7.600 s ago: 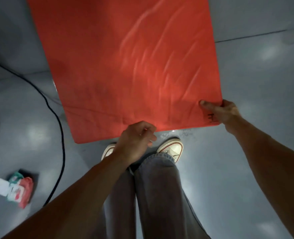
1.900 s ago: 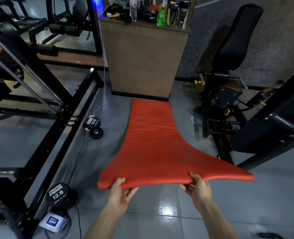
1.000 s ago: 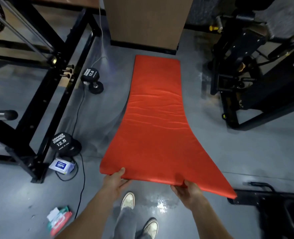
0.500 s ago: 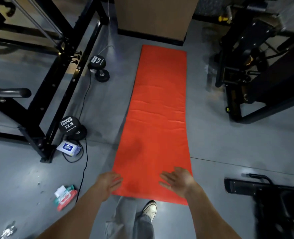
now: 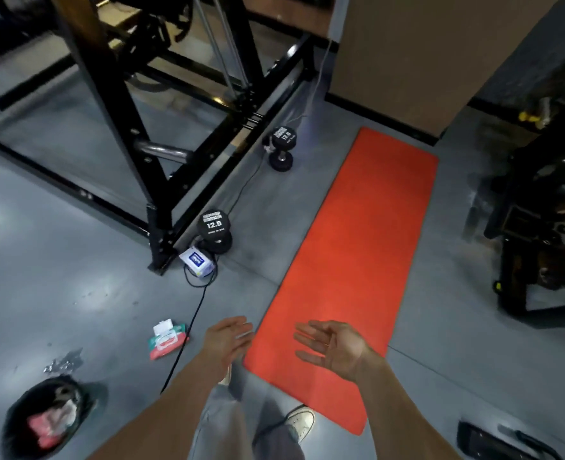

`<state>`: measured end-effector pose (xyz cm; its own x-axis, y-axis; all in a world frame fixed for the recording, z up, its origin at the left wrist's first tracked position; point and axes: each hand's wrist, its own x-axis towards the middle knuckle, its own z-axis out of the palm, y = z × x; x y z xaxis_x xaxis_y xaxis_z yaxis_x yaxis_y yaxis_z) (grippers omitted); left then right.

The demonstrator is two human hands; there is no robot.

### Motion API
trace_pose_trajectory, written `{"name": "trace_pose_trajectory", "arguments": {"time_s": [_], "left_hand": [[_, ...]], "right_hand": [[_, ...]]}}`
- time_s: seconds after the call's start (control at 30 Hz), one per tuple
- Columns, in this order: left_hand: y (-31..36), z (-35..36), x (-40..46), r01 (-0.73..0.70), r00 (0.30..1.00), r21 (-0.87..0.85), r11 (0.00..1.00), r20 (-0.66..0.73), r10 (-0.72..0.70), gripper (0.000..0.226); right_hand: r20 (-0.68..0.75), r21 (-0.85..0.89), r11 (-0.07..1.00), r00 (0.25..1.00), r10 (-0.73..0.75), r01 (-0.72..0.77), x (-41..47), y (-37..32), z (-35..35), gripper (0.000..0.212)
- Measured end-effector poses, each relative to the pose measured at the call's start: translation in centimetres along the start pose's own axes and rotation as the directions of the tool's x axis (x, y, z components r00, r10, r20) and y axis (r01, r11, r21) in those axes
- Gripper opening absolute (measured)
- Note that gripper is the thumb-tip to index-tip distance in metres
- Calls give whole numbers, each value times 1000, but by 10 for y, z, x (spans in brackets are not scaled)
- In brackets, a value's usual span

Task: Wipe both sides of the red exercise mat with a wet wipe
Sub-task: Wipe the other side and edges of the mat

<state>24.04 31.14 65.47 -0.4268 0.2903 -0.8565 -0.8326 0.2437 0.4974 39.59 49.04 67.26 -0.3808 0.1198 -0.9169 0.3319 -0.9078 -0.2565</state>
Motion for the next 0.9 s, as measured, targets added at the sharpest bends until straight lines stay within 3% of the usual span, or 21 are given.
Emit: {"name": "trace_pose_trajectory", "arguments": {"time_s": [0.3, 0.4, 0.5, 0.9], "left_hand": [[60, -115, 47, 38, 999, -148, 988, 4, -38, 18], [91, -146, 71, 54, 998, -141, 988, 18, -52, 36], [118, -183, 98, 46, 998, -161, 986, -30, -51, 20], [157, -271, 185, -61, 981, -283, 957, -194, 5, 17]], "right_hand": [[-7, -184, 981, 998, 62, -62, 76, 15, 165, 16], [-11, -212, 976, 999, 51, -52, 103, 17, 226, 17], [-24, -229, 972, 999, 47, -51, 130, 23, 278, 21], [-89, -399, 907, 991, 104, -131, 239, 34, 368, 26]]}}
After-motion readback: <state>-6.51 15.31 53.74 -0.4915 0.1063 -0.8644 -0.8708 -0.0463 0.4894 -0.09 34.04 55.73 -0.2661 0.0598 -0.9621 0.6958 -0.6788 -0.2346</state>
